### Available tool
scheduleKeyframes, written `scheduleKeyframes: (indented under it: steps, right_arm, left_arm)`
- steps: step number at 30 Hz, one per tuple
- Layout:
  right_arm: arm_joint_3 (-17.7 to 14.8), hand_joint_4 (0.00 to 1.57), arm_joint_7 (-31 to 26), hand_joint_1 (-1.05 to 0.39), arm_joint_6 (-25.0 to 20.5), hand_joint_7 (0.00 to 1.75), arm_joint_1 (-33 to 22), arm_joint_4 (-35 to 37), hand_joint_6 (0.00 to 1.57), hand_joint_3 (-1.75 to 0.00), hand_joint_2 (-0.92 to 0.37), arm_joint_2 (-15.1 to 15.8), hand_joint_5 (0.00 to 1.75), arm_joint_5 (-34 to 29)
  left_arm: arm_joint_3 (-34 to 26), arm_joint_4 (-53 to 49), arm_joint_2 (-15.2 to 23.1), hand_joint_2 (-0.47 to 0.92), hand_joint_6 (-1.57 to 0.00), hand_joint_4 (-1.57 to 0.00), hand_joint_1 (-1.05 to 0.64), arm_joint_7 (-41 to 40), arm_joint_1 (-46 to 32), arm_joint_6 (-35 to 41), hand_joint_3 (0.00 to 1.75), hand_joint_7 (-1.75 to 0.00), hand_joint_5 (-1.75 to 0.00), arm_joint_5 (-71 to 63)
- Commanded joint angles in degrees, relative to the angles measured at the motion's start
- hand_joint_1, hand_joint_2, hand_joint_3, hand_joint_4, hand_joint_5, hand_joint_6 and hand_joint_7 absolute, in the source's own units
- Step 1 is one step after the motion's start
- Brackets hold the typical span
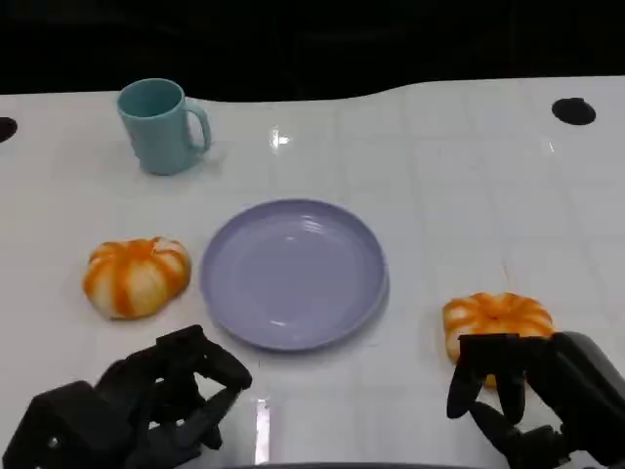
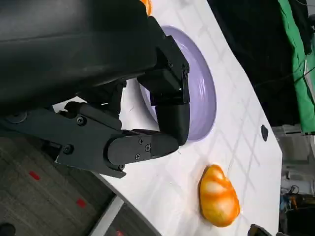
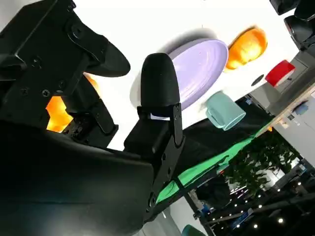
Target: Grasp the bread from the table and place it into the plate.
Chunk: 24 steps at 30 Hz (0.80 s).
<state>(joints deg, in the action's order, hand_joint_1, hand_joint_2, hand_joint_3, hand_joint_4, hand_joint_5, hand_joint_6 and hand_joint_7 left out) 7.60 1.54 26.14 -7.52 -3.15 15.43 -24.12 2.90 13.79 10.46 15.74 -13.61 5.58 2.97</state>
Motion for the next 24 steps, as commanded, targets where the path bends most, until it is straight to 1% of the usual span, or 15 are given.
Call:
scheduleKeyframes:
  steps: [1,3,5,6,7,8,10,11,12,13,14,15,19,21,24]
  right_arm:
    - [-0.8,0.84,-1.7,-0.03,-0.2,0.89,-0.5,-1.7,0.89,-1.26,-0.22,-0.2,1.43,-0.4]
    - [-1.1,0.81,-2.4,-0.05,-0.7,0.77,-0.6,-2.6,0.86,-1.19,-0.26,-0.2,1.32,-1.3]
    - [-1.2,0.75,-2.9,-0.08,-0.9,0.64,-0.6,-3.4,0.82,-1.08,-0.32,-0.1,1.19,-2.1]
    - [-1.3,0.75,-3.1,-0.08,-1.3,0.62,-0.6,-4.1,0.81,-1.06,-0.33,-0.1,1.16,-2.6]
    - [-1.4,0.68,-3.5,-0.1,-1.9,0.56,-0.7,-4.8,0.76,-1.0,-0.35,-0.2,1.08,-3.5]
    - [-1.6,0.64,-3.8,-0.13,-2.6,0.47,-0.8,-5.6,0.72,-0.87,-0.4,-0.2,0.94,-4.4]
    - [-1.7,0.62,-4.0,-0.15,-4.0,0.38,-0.9,-7.1,0.69,-0.75,-0.46,0.0,0.82,-6.1]
    - [-1.8,0.54,-3.9,-0.17,-4.8,0.3,-1.1,-7.9,0.62,-0.58,-0.53,0.4,0.75,-7.3]
    - [-1.8,0.48,-3.8,-0.19,-5.4,0.25,-1.3,-8.5,0.59,-0.44,-0.59,0.6,0.73,-8.2]
    - [-1.9,0.45,-3.9,-0.2,-5.9,0.22,-1.5,-9.3,0.58,-0.35,-0.64,1.0,0.73,-9.5]
    - [-2.0,0.35,-3.8,-0.22,-6.6,0.19,-1.7,-10.1,0.53,-0.26,-0.67,1.2,0.7,-10.6]
    - [-2.0,0.3,-3.6,-0.24,-7.6,0.17,-1.9,-11.0,0.51,-0.2,-0.69,1.3,0.7,-11.7]
    - [-2.1,0.11,-2.5,-0.34,-11.9,0.1,-2.4,-15.0,0.43,-0.07,-0.75,2.3,0.68,-17.4]
    - [-1.9,0.07,-0.6,-0.37,-14.6,0.08,-2.4,-17.1,0.4,-0.05,-0.76,3.3,0.69,-20.9]
    - [-1.5,0.01,1.9,-0.37,-17.6,0.06,-2.5,-19.1,0.38,-0.02,-0.75,3.9,0.7,-23.3]
  left_arm:
    - [-0.4,0.4,1.0,0.92,-0.59,-0.62,-0.37,0.4,-0.1,-0.3,0.46,-1.34,-1.75,0.0]
    - [-0.4,0.3,1.0,0.92,-0.59,-0.62,-0.38,0.4,0.0,-0.2,0.46,-1.34,-1.75,-0.1]
    - [-0.4,0.2,1.1,0.92,-0.59,-0.62,-0.38,0.3,0.1,-0.2,0.46,-1.34,-1.75,-0.2]
    - [-0.4,0.2,1.0,0.92,-0.59,-0.62,-0.39,0.3,0.1,-0.2,0.46,-1.34,-1.75,-0.2]
    - [-0.4,0.2,1.0,0.92,-0.59,-0.62,-0.39,0.2,0.1,-0.1,0.46,-1.34,-1.75,-0.2]
    - [-0.4,0.3,0.9,0.92,-0.59,-0.64,-0.38,0.1,0.1,0.0,0.46,-1.34,-1.75,-0.3]
    - [-0.3,0.4,0.9,0.92,-0.59,-0.64,-0.38,0.0,0.0,-0.1,0.46,-1.34,-1.75,-0.4]
    - [-0.2,0.3,0.9,0.92,-0.59,-0.63,-0.38,0.0,0.0,-0.3,0.46,-1.34,-1.75,-0.5]
    - [-0.2,0.3,0.9,0.92,-0.58,-0.63,-0.38,0.1,-0.1,-0.4,0.46,-1.34,-1.75,-0.5]
    - [-0.2,0.5,0.8,0.92,-0.58,-0.62,-0.38,0.1,-0.2,-0.2,0.46,-1.34,-1.75,-0.4]
    - [-0.2,0.7,0.8,0.92,-0.58,-0.62,-0.37,0.0,-0.4,-0.1,0.46,-1.34,-1.75,-0.4]
    - [-0.2,0.9,0.8,0.92,-0.58,-0.62,-0.37,0.1,-0.4,-0.1,0.46,-1.34,-1.75,-0.3]
    - [-0.3,0.9,0.7,0.92,-0.59,-0.64,-0.36,0.0,-0.5,-0.5,0.47,-1.34,-1.75,-0.2]
    - [-0.4,1.1,0.7,0.92,-0.59,-0.63,-0.36,0.1,-0.5,0.1,0.47,-1.34,-1.75,0.0]
    - [-0.3,1.4,0.7,0.92,-0.58,-0.62,-0.36,0.0,-0.4,0.7,0.47,-1.34,-1.75,0.0]
